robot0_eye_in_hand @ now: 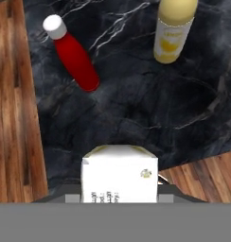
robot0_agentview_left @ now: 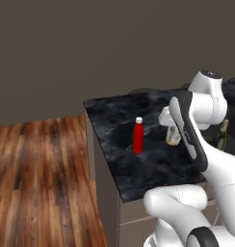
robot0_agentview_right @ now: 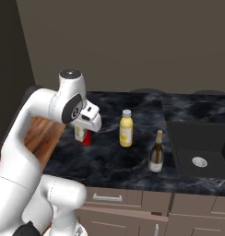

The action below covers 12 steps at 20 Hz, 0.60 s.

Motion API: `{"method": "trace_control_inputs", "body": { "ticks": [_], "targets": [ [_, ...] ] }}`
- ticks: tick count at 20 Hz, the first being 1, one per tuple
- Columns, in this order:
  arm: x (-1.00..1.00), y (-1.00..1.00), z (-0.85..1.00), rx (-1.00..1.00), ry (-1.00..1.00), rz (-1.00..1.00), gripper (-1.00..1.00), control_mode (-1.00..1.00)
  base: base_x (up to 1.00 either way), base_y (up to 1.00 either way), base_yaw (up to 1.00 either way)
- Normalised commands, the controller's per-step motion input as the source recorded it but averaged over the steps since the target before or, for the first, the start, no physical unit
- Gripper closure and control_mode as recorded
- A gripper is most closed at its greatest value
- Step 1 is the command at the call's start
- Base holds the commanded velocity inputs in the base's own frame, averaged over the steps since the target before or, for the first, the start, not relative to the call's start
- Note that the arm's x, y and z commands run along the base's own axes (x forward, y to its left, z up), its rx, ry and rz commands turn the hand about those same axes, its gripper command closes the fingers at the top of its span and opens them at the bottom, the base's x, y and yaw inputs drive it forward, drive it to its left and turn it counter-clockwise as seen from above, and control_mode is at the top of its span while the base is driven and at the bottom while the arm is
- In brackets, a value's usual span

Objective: Move the drinks to the dining counter.

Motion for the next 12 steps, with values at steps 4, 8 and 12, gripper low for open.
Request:
{"method": "trace_control_inputs", "body": {
  "ticks": [4, 8, 12],
  "targets": [
    [0.32, -0.03, -0.49, -0.02, -0.02, 0.00, 1.00, -1.00, 0.00, 0.00, 0.00],
    [0.13, -0.04, -0.41, -0.05, -0.03, 0.00, 1.00, -1.00, 0.00, 0.00, 0.00],
    [0.13, -0.12, -0.45, -0.11, -0.01, 0.00, 1.00, -1.00, 0.00, 0.00, 0.00]
  ]
}}
